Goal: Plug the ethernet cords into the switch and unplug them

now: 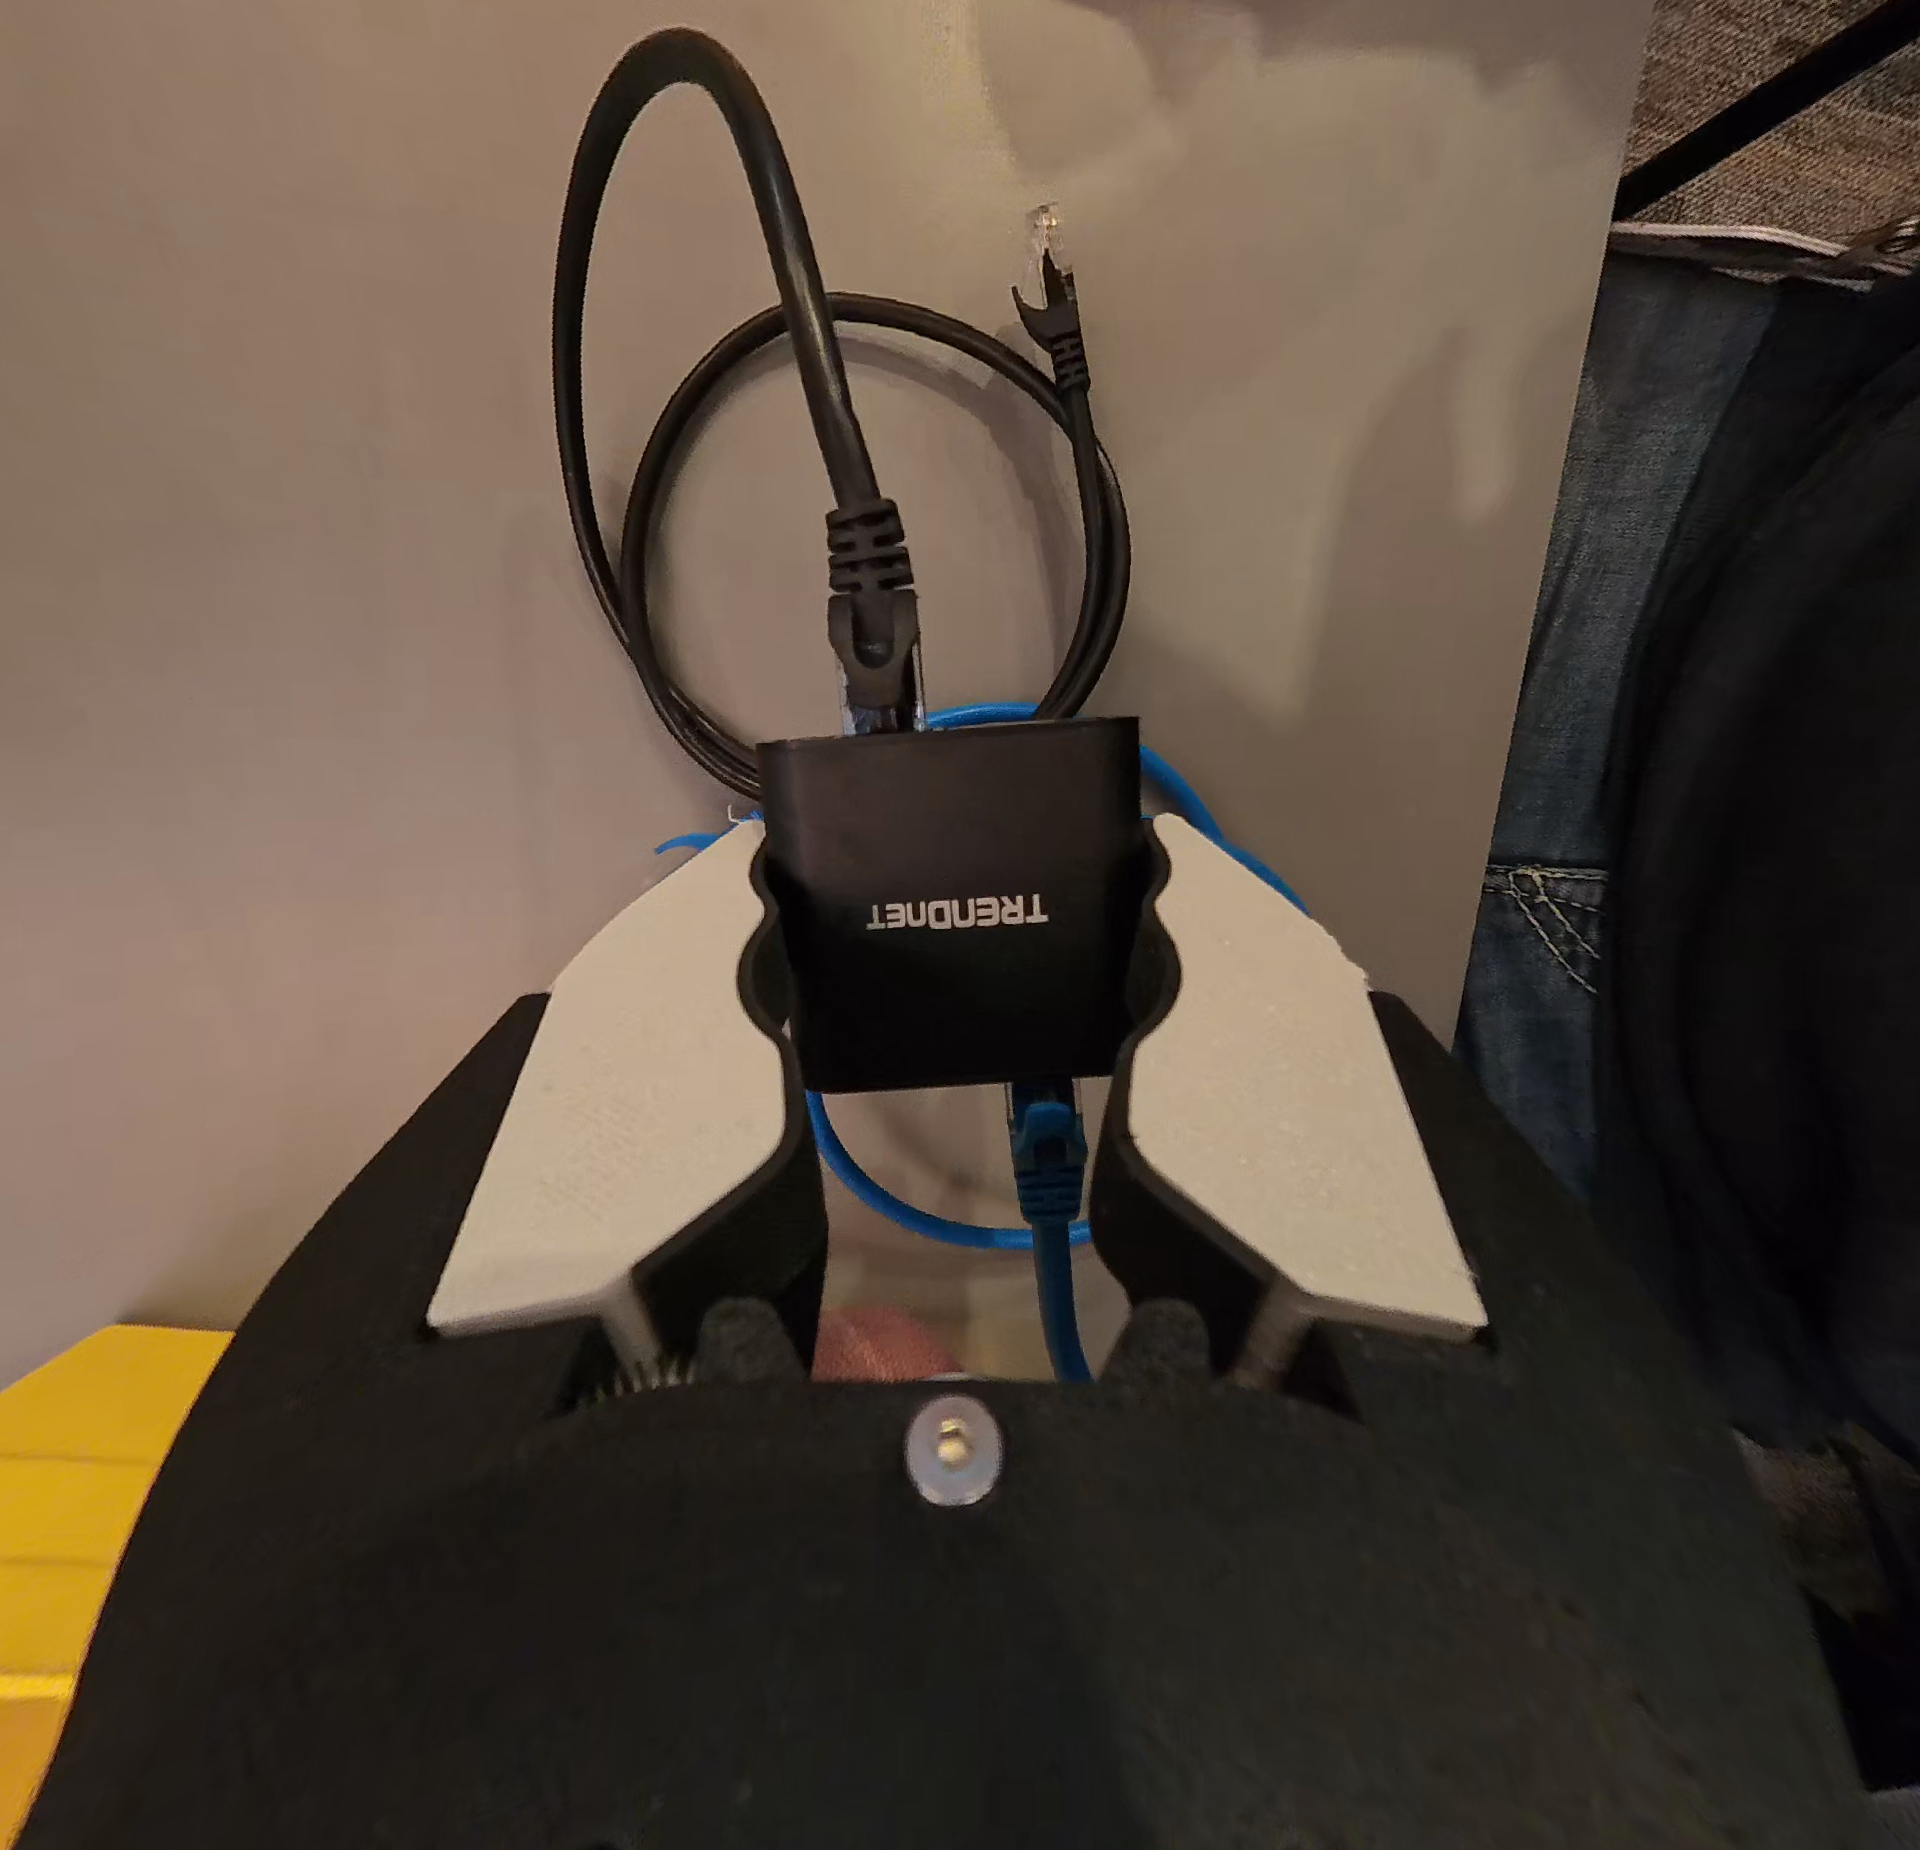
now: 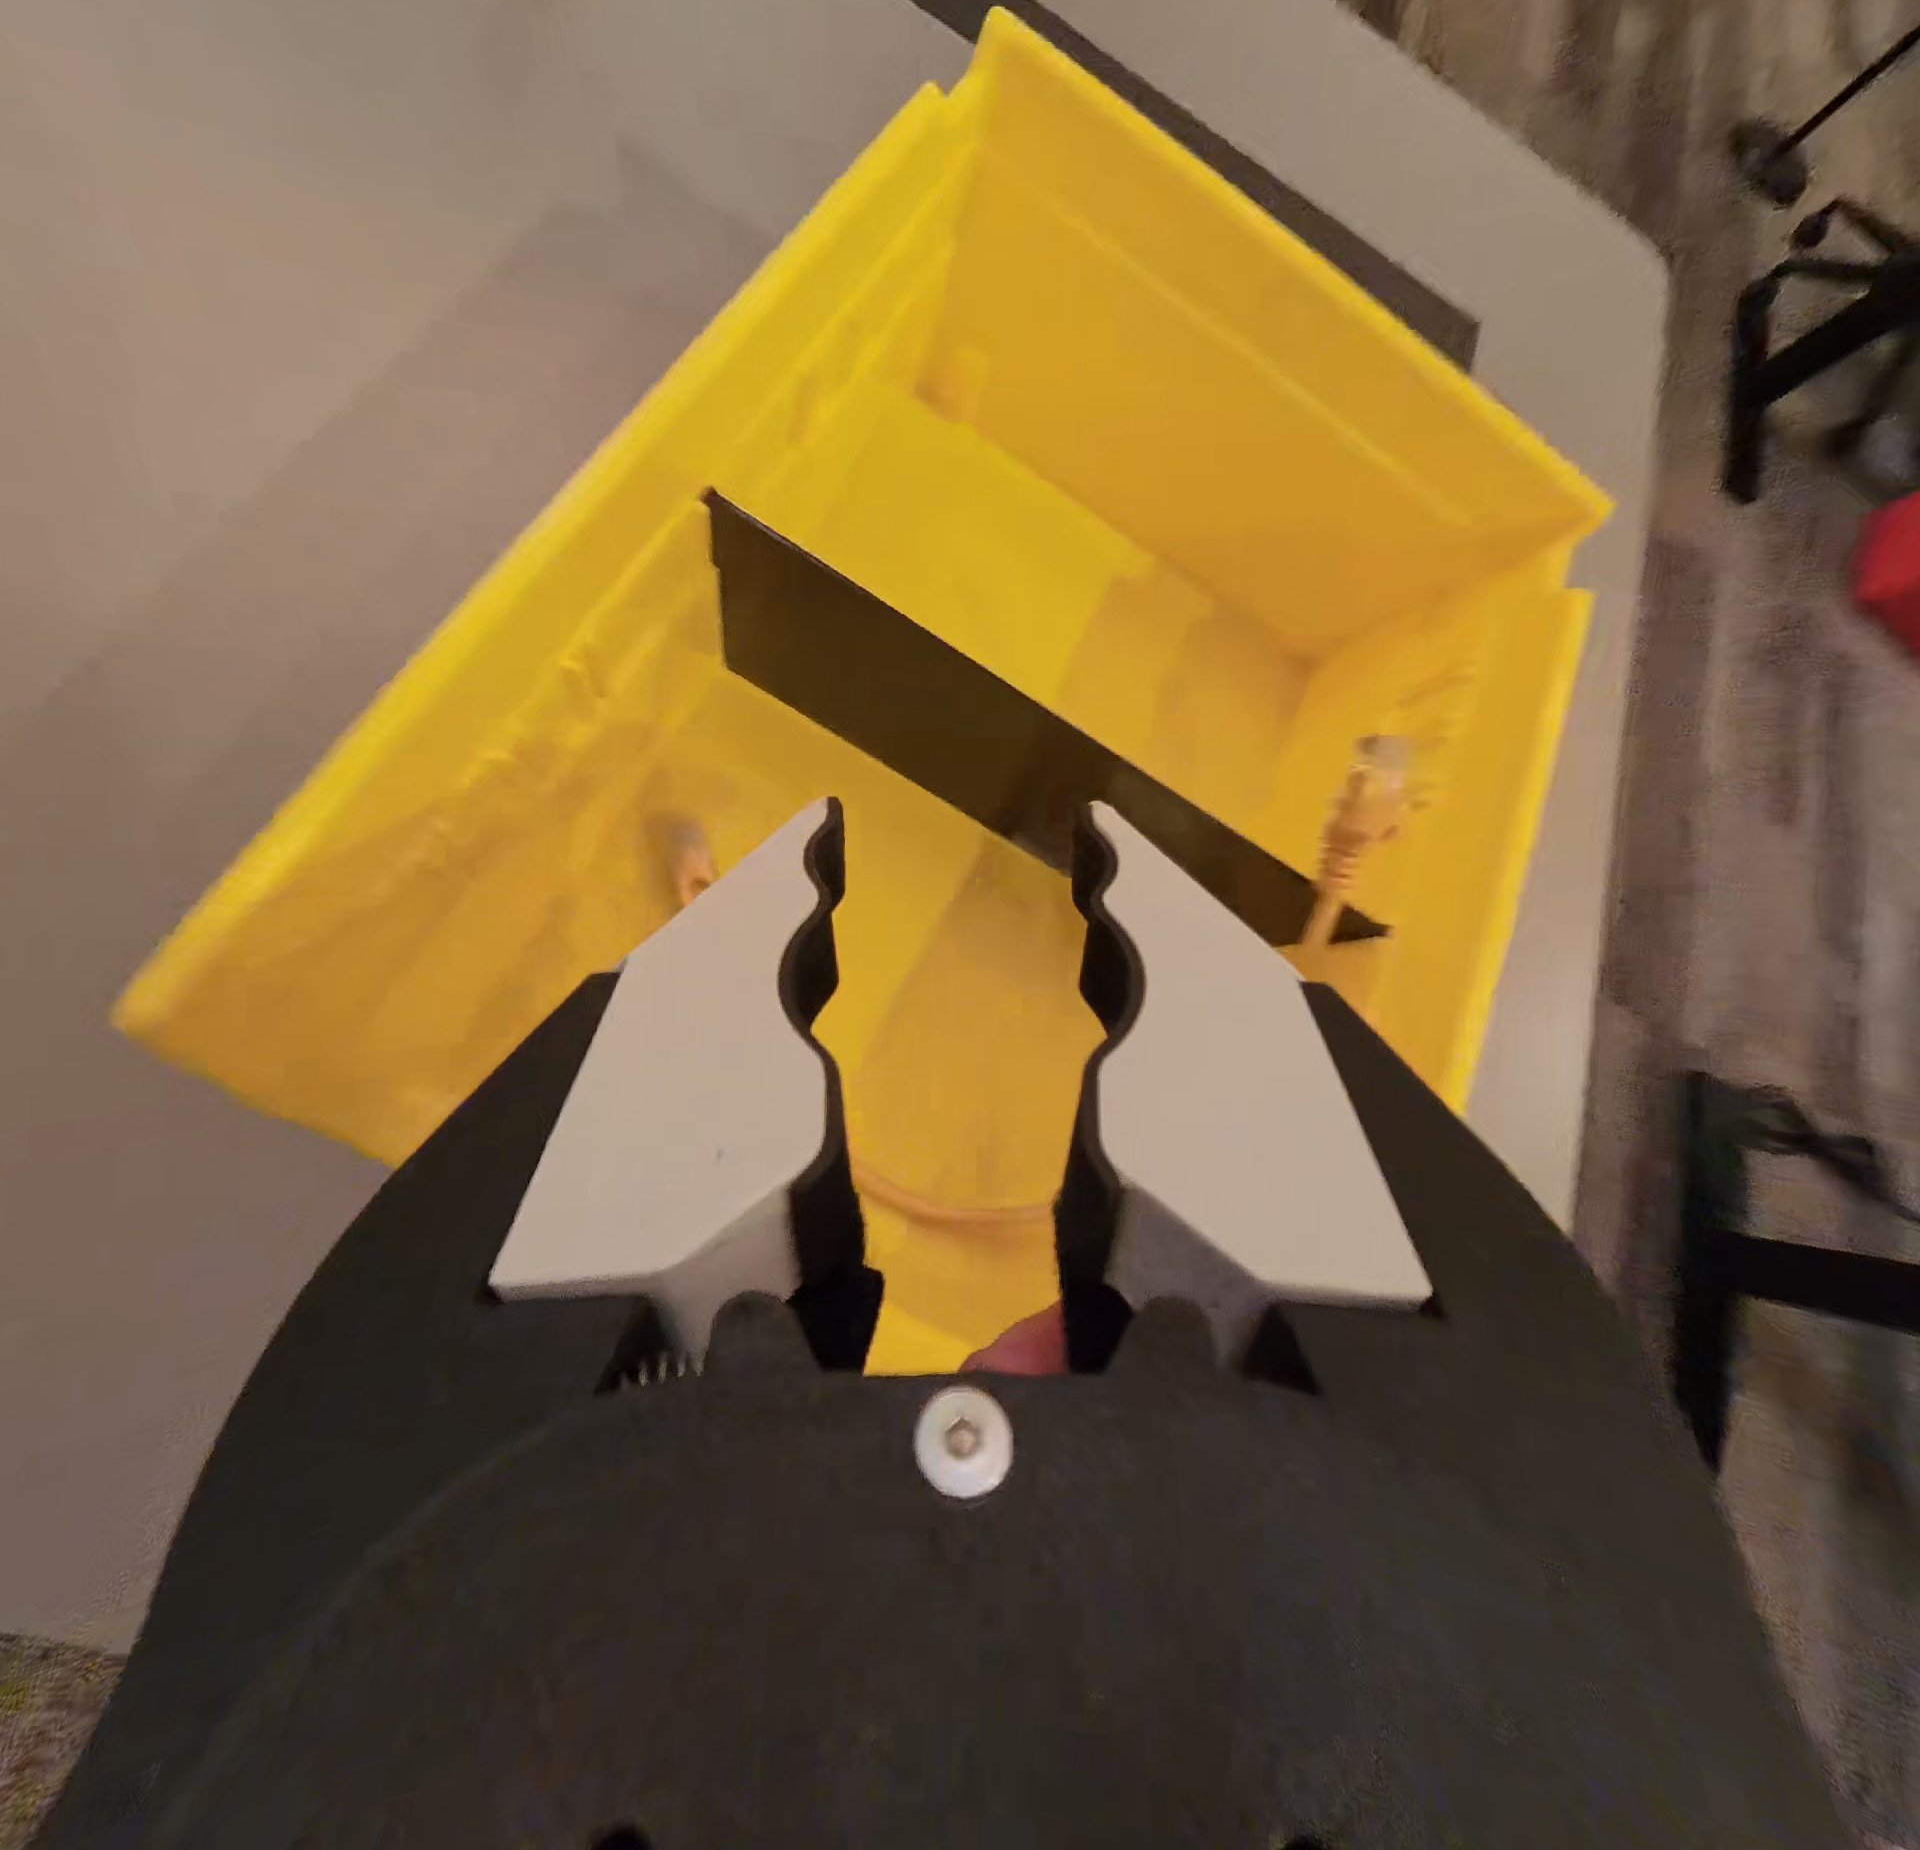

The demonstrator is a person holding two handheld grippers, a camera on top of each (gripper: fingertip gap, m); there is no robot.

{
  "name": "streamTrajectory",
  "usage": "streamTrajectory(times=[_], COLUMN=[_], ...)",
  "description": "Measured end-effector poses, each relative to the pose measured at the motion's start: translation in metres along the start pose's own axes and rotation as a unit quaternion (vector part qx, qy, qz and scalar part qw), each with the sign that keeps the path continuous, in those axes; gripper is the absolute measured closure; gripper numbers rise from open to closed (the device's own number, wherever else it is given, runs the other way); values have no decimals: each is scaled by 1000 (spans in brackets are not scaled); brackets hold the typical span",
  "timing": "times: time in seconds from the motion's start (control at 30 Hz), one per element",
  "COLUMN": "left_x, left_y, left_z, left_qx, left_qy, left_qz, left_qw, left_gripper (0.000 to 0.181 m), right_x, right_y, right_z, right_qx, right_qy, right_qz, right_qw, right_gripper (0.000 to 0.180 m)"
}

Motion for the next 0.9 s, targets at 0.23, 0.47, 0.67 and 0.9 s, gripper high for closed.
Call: streamTrajectory(times=[0.23,0.47,0.67,0.9], left_x=[0,-6,-6,-9], left_y=[2,0,-1,0], left_z=[-2,-1,0,0], left_qx=[5,10,14,19], left_qy=[5,-2,-3,-3], left_qz=[4,7,7,6], left_qw=[1000,1000,1000,1000], left_gripper=[118,118,118,118], right_x=[-41,-77,-120,-70], right_y=[26,46,60,25], right_z=[-48,-74,-58,-46], right_qx=[-92,-179,-115,-113], right_qy=[-61,-128,-151,-132], right_qz=[97,189,289,180], right_qw=[989,957,938,968], right_gripper=[158,180,180,176])
Point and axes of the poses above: each gripper's, where its closed fingertips meet, y out along the fingers, x out of its top, z = x × y across the jaws, the point moved 1 cm from there along -y, back along the fingers, and after that the axes turned 8 degrees about -x, right-handed, at the moved point
